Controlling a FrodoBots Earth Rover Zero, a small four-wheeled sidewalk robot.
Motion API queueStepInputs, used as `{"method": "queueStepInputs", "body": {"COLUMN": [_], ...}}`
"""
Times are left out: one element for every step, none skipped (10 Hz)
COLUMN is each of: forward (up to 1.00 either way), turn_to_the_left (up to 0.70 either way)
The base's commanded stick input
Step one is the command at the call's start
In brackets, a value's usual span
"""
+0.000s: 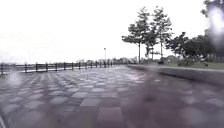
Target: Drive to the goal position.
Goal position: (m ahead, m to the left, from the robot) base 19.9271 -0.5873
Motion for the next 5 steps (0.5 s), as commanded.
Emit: {"method": "queueStepInputs", "body": {"forward": [1.00, 1.00, 1.00, 1.00, 1.00], "turn_to_the_left": [0.06, 0.15, 0.19, 0.18, 0.08]}}
